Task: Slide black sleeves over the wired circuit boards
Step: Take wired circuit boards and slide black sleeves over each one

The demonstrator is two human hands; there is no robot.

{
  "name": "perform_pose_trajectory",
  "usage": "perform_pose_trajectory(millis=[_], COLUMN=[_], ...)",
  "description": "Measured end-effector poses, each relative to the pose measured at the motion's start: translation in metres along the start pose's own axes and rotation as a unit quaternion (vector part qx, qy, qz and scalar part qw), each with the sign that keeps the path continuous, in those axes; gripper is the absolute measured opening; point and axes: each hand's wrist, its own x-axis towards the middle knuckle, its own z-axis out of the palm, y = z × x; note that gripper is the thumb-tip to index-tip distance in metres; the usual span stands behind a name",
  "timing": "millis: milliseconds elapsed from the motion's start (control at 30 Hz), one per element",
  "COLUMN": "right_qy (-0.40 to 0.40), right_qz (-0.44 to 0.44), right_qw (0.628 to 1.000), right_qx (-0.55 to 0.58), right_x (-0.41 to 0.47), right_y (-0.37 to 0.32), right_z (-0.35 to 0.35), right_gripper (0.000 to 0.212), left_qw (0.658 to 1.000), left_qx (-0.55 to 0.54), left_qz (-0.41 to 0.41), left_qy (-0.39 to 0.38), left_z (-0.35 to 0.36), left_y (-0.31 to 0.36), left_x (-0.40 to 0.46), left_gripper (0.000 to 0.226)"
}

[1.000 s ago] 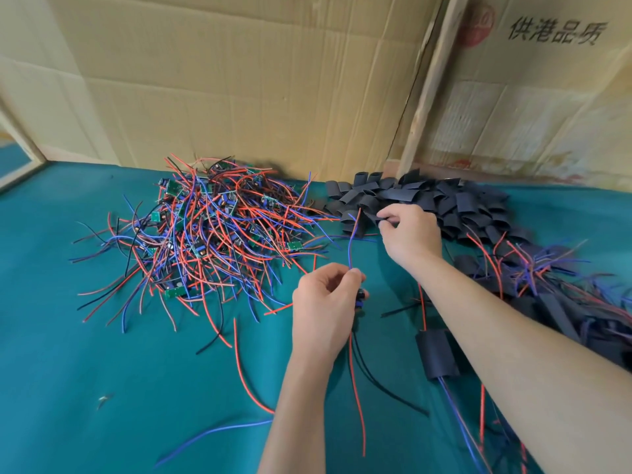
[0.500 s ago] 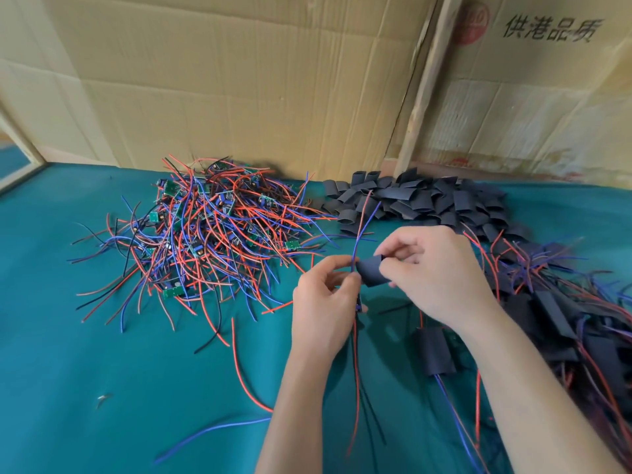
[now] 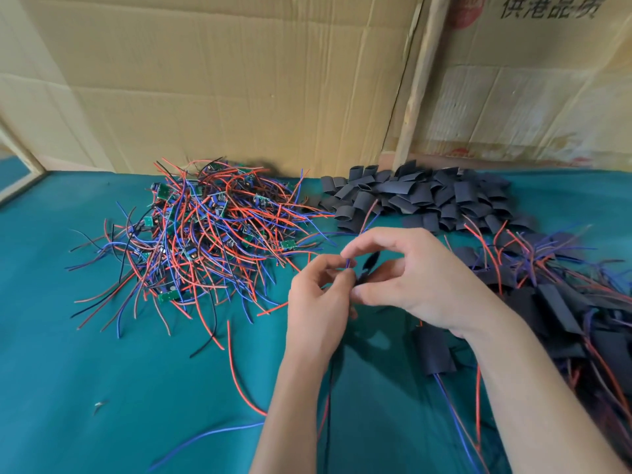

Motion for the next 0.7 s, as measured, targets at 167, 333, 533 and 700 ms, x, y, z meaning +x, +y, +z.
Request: perform_pose_trajectory(millis=[167,333,533,700], right_qy=[0.054,0.106,0.153,0.147], right_qz=[-0.003,0.008,0.052,0.070], right_qw=[0.998,0.991,0.983,0.983], right_qx=[0.012,0.076,0.089,0.088], right_x=[0.003,0.003,0.007,0.006], right_y=[0.008,0.010,0.018,0.020], right_z=[0.000,0.004,0.010,0.005], right_gripper=[0.022,0.019,0.021,0.021], left_qw=[1.000,0.999,0.999,0.999], left_qx=[-0.023,-0.046,-0.026,-0.009], left_qz=[-0.007,0.001,0.033,0.045], left_qy=[0.000,-0.010,-0.017,-0.014], left_z=[-0.002,0.000,0.001,0.002], left_y=[0.002,0.005,0.006,0.005], left_x=[-0.002,-0.005,-0.007,-0.006], left_gripper=[0.016,0.007,0.013,0.014])
